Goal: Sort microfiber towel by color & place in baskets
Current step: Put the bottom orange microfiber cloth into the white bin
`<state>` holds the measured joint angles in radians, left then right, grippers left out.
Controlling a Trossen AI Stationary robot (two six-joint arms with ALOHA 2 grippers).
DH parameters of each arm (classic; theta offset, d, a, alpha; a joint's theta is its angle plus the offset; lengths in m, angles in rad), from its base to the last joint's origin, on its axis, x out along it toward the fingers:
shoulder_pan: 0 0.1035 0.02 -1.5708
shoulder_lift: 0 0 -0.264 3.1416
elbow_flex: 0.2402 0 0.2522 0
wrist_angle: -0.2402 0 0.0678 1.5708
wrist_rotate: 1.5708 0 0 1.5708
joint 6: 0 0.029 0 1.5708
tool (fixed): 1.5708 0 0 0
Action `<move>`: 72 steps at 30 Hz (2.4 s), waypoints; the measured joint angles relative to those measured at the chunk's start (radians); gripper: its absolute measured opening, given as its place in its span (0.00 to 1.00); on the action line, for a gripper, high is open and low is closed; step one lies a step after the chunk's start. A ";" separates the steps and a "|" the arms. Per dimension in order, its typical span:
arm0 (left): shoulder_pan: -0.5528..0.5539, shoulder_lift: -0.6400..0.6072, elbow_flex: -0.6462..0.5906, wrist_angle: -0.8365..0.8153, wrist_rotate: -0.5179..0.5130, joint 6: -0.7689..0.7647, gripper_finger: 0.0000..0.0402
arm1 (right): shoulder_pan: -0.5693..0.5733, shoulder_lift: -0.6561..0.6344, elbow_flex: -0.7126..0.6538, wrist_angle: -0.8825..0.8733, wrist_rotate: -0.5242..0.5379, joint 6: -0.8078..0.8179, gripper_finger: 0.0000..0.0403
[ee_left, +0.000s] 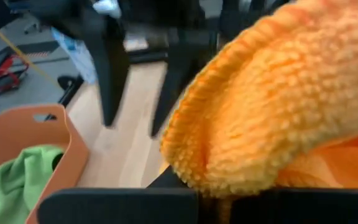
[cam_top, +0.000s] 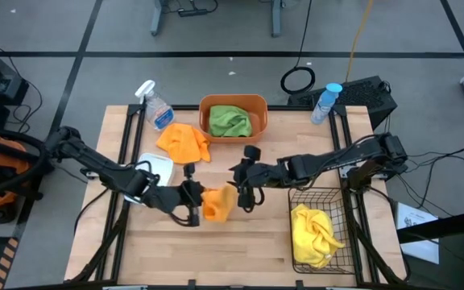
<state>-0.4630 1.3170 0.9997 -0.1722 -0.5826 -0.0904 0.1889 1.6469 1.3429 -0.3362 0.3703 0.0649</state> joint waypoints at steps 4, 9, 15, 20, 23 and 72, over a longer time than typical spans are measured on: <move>-0.018 -0.063 0.000 -0.023 -0.026 -0.002 0.01 | 0.015 0.000 -0.093 0.090 0.002 0.058 0.52; -0.024 -0.147 0.000 -0.111 -0.101 -0.009 0.01 | 0.061 0.005 -0.180 0.358 -0.005 0.095 0.58; -0.025 -0.209 0.001 -0.144 -0.099 -0.009 0.01 | 0.088 0.036 -0.215 0.450 0.002 0.105 0.74; -0.024 -0.221 0.001 -0.162 -0.098 -0.030 0.01 | 0.088 0.044 -0.233 0.501 0.031 0.133 0.90; -0.024 -0.220 0.001 -0.162 -0.096 -0.033 0.01 | 0.088 0.077 -0.235 0.585 0.084 0.109 0.96; -0.106 -0.220 -0.024 -0.308 -0.114 -0.239 0.02 | 0.015 0.286 -0.120 1.091 -0.031 -0.114 0.00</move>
<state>-0.5688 1.0969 0.9753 -0.4797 -0.6966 -0.3291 0.2039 1.9331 1.2227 0.7545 0.3392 -0.0495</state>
